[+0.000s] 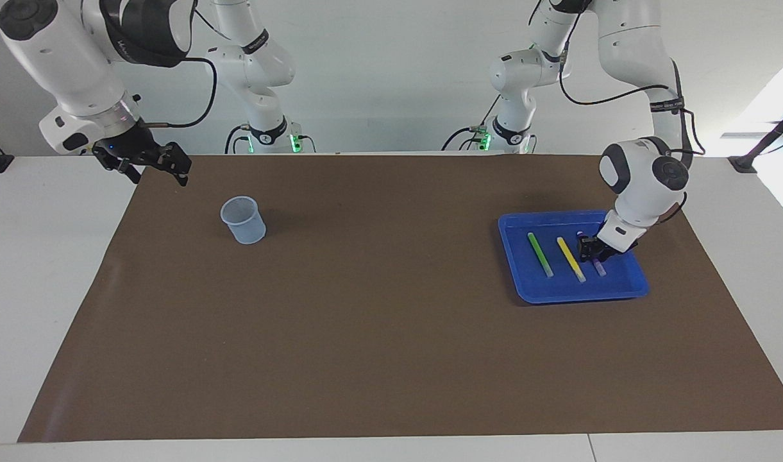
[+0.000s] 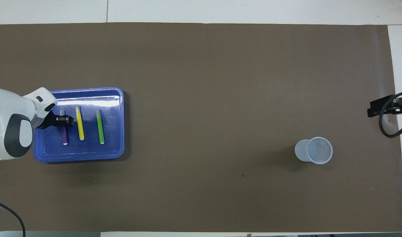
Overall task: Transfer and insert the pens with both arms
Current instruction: 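Lower the left gripper and grasp the purple pen, then lift the purple pen with the left gripper while the right gripper approaches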
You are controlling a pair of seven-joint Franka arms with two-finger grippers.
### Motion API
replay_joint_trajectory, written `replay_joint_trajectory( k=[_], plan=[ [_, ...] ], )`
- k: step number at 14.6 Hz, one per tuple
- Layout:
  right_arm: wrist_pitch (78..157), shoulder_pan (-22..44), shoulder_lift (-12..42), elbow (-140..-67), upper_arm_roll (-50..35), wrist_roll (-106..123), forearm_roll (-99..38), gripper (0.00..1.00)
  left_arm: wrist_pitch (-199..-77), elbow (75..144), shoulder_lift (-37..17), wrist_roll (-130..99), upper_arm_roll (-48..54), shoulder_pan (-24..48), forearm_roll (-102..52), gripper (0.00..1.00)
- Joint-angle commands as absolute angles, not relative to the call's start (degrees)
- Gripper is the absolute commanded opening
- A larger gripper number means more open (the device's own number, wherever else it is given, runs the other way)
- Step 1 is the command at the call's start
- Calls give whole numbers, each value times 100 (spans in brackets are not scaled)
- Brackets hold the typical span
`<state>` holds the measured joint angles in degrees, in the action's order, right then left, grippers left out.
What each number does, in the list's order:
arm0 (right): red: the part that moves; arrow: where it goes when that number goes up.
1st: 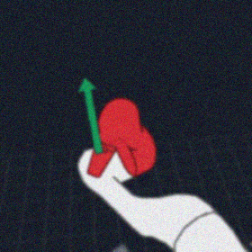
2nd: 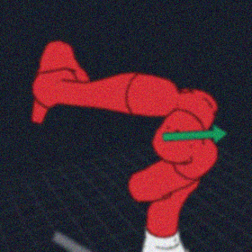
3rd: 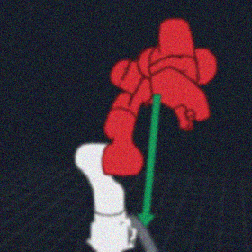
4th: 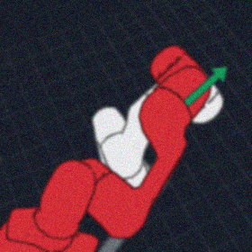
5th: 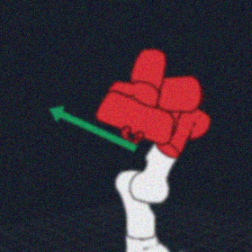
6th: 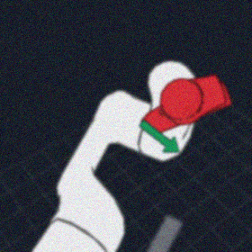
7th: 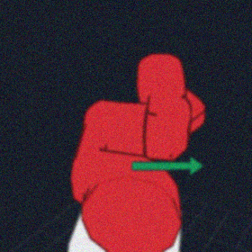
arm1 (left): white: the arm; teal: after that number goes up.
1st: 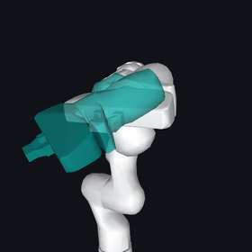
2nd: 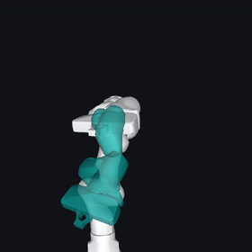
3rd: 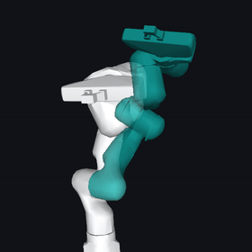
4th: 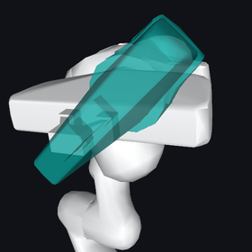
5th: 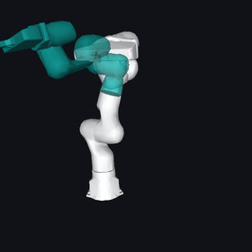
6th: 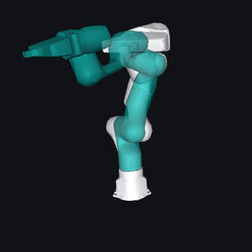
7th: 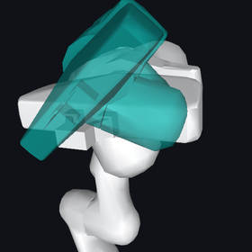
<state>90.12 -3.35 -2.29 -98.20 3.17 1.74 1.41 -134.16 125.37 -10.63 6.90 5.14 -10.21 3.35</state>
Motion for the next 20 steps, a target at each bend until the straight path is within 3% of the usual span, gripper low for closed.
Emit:
replay_joint_trajectory(
  k=[1, 3, 6, 7, 14, 20],
  plan=[
    [9035, -387, -316, -9914, 272, 114, 53, 100, -13544, 12577, -1081, 730, 501, -1046, 431, 36],
    [9035, -387, -325, -9905, 272, 114, 53, 100, -13544, 12568, -1081, 729, 501, -1046, 439, 34],
    [9035, -387, -325, -9905, 272, 114, 53, 100, -13544, 12560, -1081, 729, 501, -1037, 439, 13],
    [9035, -387, -325, -9914, 272, 114, 53, 100, -13544, 12560, -1090, 729, 501, -1037, 439, 0],
    [9035, -387, -325, -9905, 272, 114, 53, 100, -13115, 12165, -1151, 668, 501, -1002, 439, 0],
    [9044, -387, -325, -9905, 272, 114, 53, 100, -11447, 11015, -1116, 72, 527, -792, 431, 0]
  ],
)
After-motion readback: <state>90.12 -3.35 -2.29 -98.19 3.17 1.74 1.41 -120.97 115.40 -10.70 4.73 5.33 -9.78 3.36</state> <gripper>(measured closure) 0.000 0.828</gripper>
